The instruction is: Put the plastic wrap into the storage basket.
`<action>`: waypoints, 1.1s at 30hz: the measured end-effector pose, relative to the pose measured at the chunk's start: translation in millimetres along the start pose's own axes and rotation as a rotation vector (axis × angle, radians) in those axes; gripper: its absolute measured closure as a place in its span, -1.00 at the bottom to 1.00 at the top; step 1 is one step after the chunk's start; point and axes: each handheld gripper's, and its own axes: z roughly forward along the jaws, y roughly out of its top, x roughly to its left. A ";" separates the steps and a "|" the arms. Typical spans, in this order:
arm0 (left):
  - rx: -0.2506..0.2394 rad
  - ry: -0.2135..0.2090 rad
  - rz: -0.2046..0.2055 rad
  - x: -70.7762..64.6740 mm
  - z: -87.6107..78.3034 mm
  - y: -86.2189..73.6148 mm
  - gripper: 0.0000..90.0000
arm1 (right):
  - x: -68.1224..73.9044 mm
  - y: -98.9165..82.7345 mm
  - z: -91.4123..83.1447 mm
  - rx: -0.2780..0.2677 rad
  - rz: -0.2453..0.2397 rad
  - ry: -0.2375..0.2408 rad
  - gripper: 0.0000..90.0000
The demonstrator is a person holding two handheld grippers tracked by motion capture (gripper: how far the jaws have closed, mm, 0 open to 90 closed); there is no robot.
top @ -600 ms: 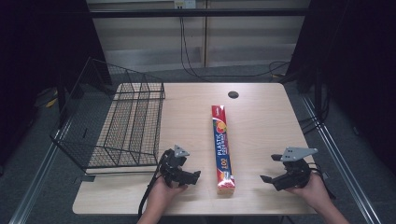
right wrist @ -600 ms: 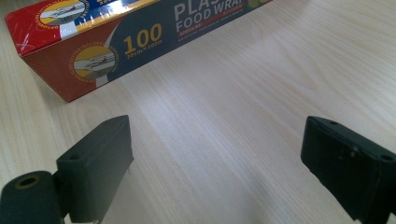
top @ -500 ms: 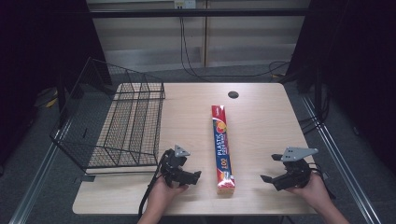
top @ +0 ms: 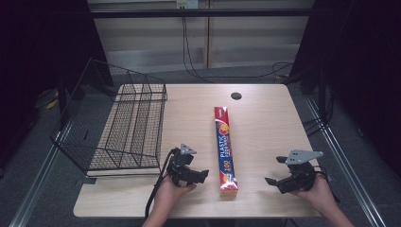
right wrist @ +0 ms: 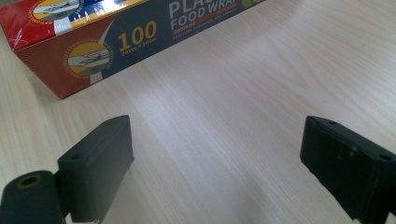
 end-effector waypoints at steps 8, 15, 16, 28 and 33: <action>0.034 -0.037 -0.058 -0.6 6.0 13.8 -0.63 | 0.5 -0.2 -0.4 0.000 0.002 0.004 -0.78; 0.054 -0.052 -0.075 -3.6 14.1 31.1 -0.64 | 0.7 -0.2 0.0 0.001 -0.002 0.003 -0.79; 0.058 -0.053 -0.075 -3.9 15.1 33.4 -0.66 | 0.8 -0.2 0.0 0.001 -0.003 0.002 -0.79; 0.079 -0.057 -0.085 -8.5 24.5 54.6 -0.71 | 1.2 -0.2 -0.7 -0.002 -0.002 0.002 -0.79; 0.084 -0.053 -0.097 -8.5 27.4 64.0 -0.73 | 0.6 -0.1 -1.8 -0.007 -0.003 -0.001 -0.79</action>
